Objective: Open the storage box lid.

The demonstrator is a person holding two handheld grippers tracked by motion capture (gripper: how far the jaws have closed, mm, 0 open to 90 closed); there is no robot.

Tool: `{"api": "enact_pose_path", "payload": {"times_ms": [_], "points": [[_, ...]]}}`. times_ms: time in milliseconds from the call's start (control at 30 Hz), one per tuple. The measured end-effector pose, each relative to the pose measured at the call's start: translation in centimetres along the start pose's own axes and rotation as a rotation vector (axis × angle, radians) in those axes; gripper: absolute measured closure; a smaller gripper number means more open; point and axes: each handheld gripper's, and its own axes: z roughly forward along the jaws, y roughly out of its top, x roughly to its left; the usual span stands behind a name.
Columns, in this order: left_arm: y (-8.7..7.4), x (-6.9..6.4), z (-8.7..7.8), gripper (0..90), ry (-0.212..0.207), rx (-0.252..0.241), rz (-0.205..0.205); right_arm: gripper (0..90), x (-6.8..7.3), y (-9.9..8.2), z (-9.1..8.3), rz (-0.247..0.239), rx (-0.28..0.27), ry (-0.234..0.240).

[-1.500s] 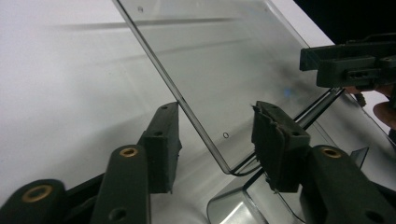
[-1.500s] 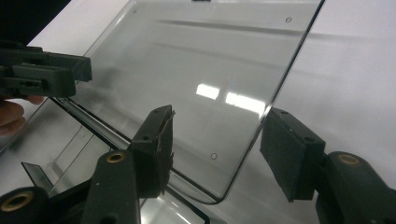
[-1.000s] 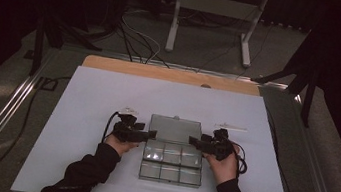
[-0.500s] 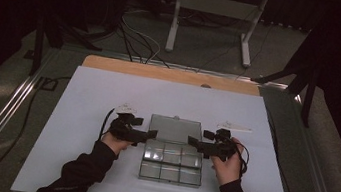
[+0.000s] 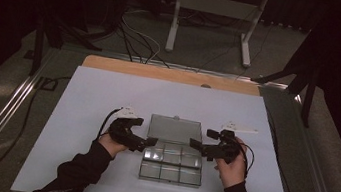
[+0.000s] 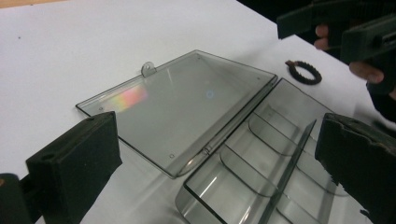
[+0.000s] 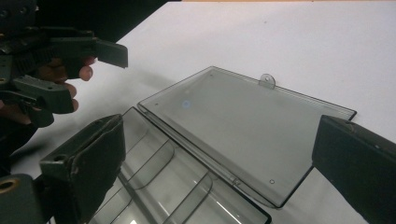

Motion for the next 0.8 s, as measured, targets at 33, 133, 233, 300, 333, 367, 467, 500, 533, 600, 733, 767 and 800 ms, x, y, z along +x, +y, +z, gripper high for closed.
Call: {"api": "enact_pose_path", "payload": {"times_ms": [33,133,233,300,333,367,467,500,533,600,733,767,800], "points": [[0.0,-0.1,-0.1,0.7,-0.001,0.003,0.004,2.6,0.0,0.0,-0.1,-0.002,0.004,0.002],[-0.2,-0.3,-0.4,0.7,0.003,0.004,0.028,2.6,0.1,0.0,-0.5,-0.015,-0.005,-0.008],[-0.3,-0.4,-0.9,0.7,0.017,-0.006,0.051,2.6,0.2,-0.1,-1.1,-0.04,-0.013,-0.026],[-0.4,-0.4,-1.3,0.7,0.019,-0.011,0.058,2.6,0.3,-0.2,-1.4,-0.063,-0.025,-0.043],[-0.5,-0.4,-1.5,0.7,0.016,-0.011,0.061,2.6,0.3,-0.3,-1.5,-0.068,-0.028,-0.044],[-0.5,-0.4,-1.6,0.7,0.011,-0.014,0.063,2.6,0.3,-0.3,-1.7,-0.071,-0.03,-0.049],[-0.8,-0.5,-1.9,0.7,0.006,-0.009,0.076,2.6,0.3,-0.4,-2.3,-0.076,-0.042,-0.062],[-0.9,-0.6,-2.0,0.7,0.005,-0.007,0.079,2.5,0.3,-0.4,-2.4,-0.077,-0.043,-0.064],[-1.0,-0.6,-2.1,0.7,0.001,-0.009,0.081,2.5,0.2,-0.5,-2.6,-0.075,-0.046,-0.063],[-1.2,-0.7,-2.4,0.7,-0.002,-0.015,0.077,1.6,0.1,-0.5,-2.9,-0.055,-0.054,-0.052],[-1.6,-0.7,-3.0,0.7,0.0,-0.022,0.083,1.6,-0.2,-0.6,-3.7,-0.028,-0.07,-0.049],[-1.8,-0.7,-3.1,0.7,-0.002,-0.021,0.085,1.5,-0.3,-0.7,-3.8,-0.03,-0.069,-0.053],[-1.9,-0.7,-3.2,0.7,-0.001,-0.021,0.082,1.6,-0.3,-0.7,-4.0,-0.032,-0.068,-0.058]]}}
